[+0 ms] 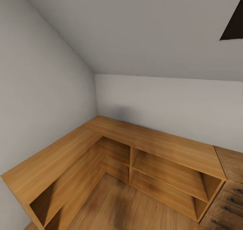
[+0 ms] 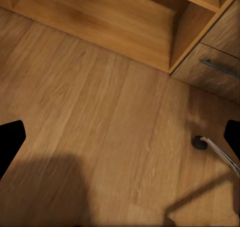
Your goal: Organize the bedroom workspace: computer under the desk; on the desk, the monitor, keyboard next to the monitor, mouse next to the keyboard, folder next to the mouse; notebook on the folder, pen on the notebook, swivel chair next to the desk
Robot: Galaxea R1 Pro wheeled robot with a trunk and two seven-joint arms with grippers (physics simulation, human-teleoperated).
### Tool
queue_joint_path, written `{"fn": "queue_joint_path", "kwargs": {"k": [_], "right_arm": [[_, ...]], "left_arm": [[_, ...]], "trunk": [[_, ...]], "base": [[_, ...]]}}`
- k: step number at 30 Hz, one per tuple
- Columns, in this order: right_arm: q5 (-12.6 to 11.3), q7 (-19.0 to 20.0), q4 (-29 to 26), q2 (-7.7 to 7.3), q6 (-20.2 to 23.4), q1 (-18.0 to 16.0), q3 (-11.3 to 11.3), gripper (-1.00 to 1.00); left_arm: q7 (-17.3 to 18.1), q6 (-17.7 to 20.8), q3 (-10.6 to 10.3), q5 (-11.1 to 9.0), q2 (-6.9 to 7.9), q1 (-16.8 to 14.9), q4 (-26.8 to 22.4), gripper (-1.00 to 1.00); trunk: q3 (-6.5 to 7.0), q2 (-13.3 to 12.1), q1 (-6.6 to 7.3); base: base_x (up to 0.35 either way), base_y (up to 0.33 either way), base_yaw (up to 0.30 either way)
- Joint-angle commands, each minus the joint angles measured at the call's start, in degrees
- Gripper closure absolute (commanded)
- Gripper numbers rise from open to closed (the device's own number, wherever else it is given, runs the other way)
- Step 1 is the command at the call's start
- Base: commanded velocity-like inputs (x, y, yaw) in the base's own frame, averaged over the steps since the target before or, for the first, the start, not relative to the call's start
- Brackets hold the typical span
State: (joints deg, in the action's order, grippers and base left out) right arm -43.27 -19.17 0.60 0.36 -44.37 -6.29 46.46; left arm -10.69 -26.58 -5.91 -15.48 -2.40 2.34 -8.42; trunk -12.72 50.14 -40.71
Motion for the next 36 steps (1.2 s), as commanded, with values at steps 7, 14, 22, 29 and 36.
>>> {"fn": "queue_joint_path", "kwargs": {"k": [7, 14, 22, 29, 36], "right_arm": [[0.0, -0.5, -0.1, 0.07, 0.1, 0.0, 0.4, -1.00], [0.0, -0.5, -0.1, 0.07, 0.1, 0.0, 0.4, -1.00], [0.0, -0.5, -0.2, 0.13, 0.1, 0.0, 0.4, -1.00], [0.0, -0.5, -0.2, 0.02, 0.1, 0.0, 0.3, -1.00], [0.0, -0.5, -0.2, 0.06, 0.1, 0.0, 0.4, -1.00]], "left_arm": [[-0.4, -0.1, -0.5, -0.3, 0.02, 0.0, -0.1, -1.00], [-0.4, -0.1, -0.5, -0.3, 0.02, 0.0, -0.1, -1.00], [-0.4, -0.1, -0.4, -0.3, 0.02, 0.0, -0.1, -1.00], [-0.4, -0.1, -0.5, -0.3, -0.04, 0.0, -0.2, -1.00], [-0.4, -0.1, -0.6, -0.4, 0.01, 0.0, -0.2, -1.00]], "trunk": [[-0.60, 0.1, -0.01], [-1.17, 0.1, -0.01], [-1.83, 0.1, -0.01], [-2.41, 0.1, -0.01], [-2.98, 0.1, -0.01]], "base": [[0.001, 0.000, -0.179], [0.000, 0.000, -0.163], [0.000, 0.000, -0.159], [0.000, 0.000, -0.151], [0.000, 0.000, -0.137]]}}
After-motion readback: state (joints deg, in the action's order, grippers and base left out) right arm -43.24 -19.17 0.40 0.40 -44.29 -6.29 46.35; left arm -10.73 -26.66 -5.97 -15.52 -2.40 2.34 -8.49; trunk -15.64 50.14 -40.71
